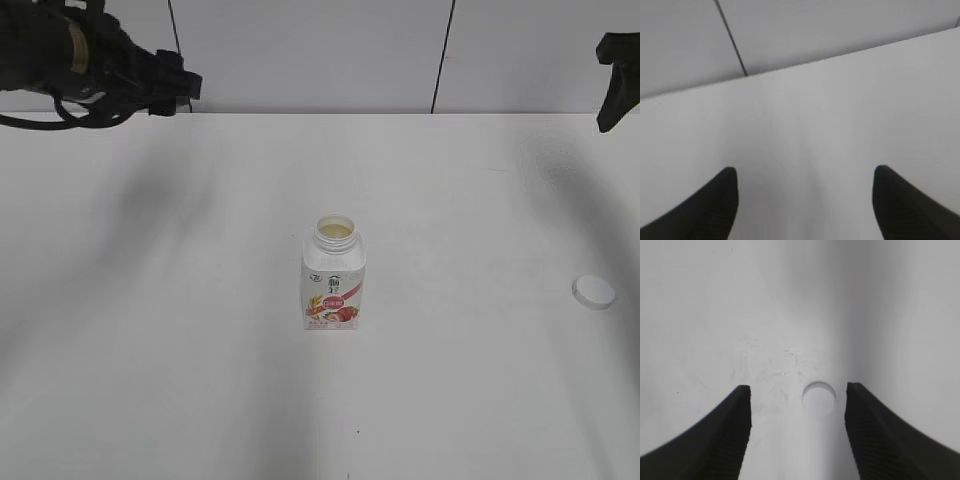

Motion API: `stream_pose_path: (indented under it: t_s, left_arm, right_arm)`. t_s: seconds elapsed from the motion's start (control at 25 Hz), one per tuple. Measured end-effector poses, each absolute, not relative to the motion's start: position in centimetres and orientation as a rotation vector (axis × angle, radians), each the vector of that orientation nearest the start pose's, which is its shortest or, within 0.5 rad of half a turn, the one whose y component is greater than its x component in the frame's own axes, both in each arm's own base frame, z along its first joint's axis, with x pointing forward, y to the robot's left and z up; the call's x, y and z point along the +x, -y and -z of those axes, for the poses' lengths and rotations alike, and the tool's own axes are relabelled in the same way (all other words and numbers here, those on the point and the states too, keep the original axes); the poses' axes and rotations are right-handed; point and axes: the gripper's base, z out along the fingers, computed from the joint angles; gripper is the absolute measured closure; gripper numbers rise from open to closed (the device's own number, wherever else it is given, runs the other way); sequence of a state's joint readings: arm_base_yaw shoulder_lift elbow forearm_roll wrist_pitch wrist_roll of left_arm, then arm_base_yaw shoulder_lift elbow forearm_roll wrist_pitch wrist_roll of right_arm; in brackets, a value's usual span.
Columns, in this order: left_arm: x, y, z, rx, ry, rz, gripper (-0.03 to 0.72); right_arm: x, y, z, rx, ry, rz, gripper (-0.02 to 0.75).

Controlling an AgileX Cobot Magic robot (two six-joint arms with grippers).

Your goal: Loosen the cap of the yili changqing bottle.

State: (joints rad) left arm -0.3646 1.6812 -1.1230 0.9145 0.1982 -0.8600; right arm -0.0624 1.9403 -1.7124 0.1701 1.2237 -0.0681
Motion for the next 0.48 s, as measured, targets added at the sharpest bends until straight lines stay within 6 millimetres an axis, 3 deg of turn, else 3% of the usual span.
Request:
stream_pose_path:
  t_s: [0.16, 0.48]
  left_arm:
    - [35.4, 11.9, -25.0, 0.167, -2.218, 0.08, 0.179]
    - [34.1, 10.9, -23.6, 0.099, -2.44, -0.034, 0.197]
  right_arm:
    - [40.6, 1.0, -27.7, 0.055, -2.9, -0.238, 0.265]
    - [40.3, 0.9, -28.6, 0.053, -2.878, -0.238, 0.265]
